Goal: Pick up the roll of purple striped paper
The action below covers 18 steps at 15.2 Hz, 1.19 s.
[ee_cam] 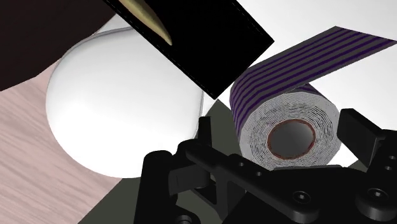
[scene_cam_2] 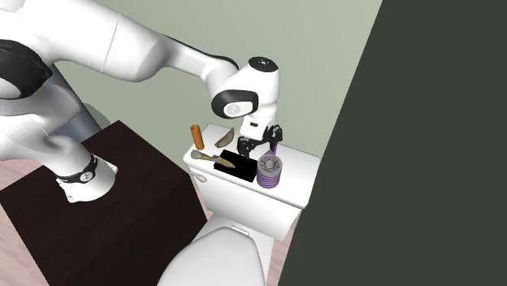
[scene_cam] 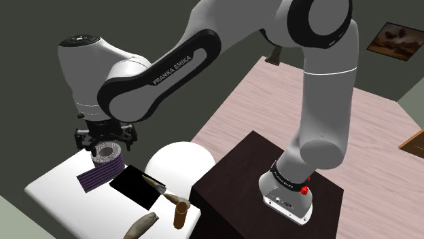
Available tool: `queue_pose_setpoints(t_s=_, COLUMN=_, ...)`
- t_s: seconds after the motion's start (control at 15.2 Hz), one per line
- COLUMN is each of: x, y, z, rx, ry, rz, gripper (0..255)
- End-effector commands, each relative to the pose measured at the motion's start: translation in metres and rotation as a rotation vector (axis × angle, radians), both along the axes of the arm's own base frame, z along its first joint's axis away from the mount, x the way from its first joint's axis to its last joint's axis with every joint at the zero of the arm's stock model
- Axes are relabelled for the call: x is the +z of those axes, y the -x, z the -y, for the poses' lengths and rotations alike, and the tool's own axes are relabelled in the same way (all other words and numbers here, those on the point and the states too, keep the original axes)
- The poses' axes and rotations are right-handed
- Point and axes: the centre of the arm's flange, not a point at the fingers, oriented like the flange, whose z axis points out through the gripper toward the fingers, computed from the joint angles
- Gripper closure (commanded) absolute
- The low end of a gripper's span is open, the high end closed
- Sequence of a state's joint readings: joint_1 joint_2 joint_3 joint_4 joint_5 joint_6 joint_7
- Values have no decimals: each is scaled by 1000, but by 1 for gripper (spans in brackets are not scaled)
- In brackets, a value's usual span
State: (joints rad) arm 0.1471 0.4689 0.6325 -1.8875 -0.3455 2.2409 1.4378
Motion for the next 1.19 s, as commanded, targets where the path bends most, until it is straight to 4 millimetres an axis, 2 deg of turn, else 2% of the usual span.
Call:
queue_pose_setpoints(t_s=0.0, x=-22, y=-14, z=-20, rx=-28, ry=8, rz=-10, gripper=0)
queue_pose_setpoints(t_s=0.53, x=-65, y=-16, z=-23, rx=-33, ry=9, rz=-12, gripper=0)
queue_pose_setpoints(t_s=0.66, x=-65, y=-16, z=-23, rx=-33, ry=9, rz=-12, gripper=0)
queue_pose_setpoints(t_s=0.73, x=-66, y=-16, z=-23, rx=-33, ry=9, rz=-12, gripper=255)
queue_pose_setpoints(t_s=1.12, x=-66, y=-16, z=-23, rx=-33, ry=9, rz=-12, gripper=255)
